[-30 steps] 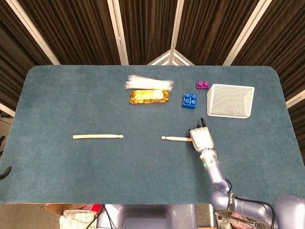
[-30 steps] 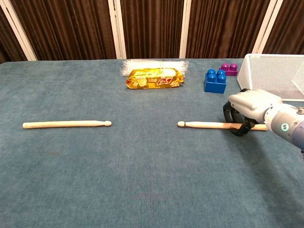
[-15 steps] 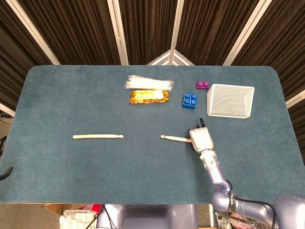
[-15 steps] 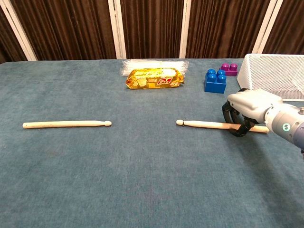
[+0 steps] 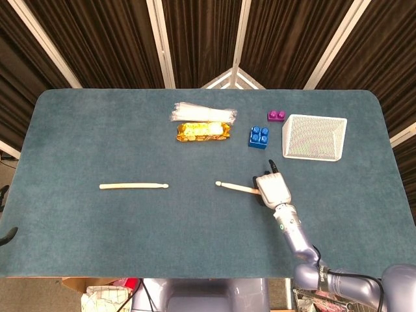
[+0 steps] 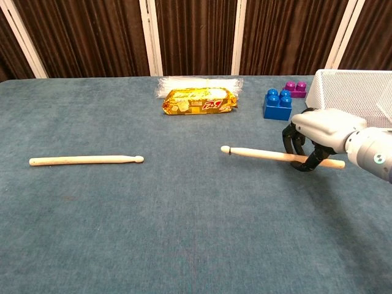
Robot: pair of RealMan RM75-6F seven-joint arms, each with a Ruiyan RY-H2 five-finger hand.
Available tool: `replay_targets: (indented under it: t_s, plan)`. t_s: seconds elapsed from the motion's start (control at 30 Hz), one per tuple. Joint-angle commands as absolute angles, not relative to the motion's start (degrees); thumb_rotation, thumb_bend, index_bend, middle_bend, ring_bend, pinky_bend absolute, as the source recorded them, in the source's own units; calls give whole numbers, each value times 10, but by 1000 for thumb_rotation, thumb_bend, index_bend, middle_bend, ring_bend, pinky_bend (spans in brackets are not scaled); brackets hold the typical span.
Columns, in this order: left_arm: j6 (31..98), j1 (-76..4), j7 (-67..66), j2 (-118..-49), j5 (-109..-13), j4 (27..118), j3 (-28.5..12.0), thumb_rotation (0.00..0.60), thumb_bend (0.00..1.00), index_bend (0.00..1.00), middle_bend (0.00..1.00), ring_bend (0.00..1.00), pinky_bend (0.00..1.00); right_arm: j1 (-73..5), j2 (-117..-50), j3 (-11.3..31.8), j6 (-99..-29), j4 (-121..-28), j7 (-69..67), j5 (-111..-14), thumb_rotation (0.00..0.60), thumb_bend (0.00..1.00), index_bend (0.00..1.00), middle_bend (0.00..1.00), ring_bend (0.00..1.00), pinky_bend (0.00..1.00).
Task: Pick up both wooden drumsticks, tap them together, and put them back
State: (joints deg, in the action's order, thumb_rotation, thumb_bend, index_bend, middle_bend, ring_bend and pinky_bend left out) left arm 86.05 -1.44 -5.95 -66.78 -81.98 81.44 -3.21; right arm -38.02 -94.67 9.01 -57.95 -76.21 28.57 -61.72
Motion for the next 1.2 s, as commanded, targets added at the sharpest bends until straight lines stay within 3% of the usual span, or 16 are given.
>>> replay_targets:
  t_s: [0.03, 0.3, 0.5, 0.87, 1.03, 1.2]
  plan:
    - [860, -15, -59, -668, -819, 814, -32, 600, 314, 56, 4, 0, 0, -375, -922, 85, -576, -779, 236, -655, 600, 459, 634, 596, 370, 0]
    - [860, -19, -51, -666, -826, 811, -33, 600, 314, 57, 29, 0, 0, -362, -879, 79, -589, -799, 126, -725, 600, 459, 656, 596, 370, 0]
    - [829, -44, -42, -646, -829, 807, -41, 600, 314, 81, 68, 0, 0, -346, -817, 82, -641, -824, 15, -803, 600, 458, 663, 596, 370, 0]
    - [639, -148, -30, -622, -773, 828, -64, 600, 314, 125, 143, 0, 0, -331, -714, 119, -678, -876, -58, -814, 600, 459, 663, 597, 370, 0]
    - [559, -201, -47, -646, -722, 829, -84, 600, 314, 163, 188, 0, 0, -322, -675, 130, -688, -895, -92, -814, 600, 459, 663, 597, 371, 0]
    - [524, -237, -44, -679, -695, 819, -99, 600, 319, 204, 214, 0, 0, -316, -654, 138, -696, -901, -107, -813, 600, 458, 663, 597, 370, 0]
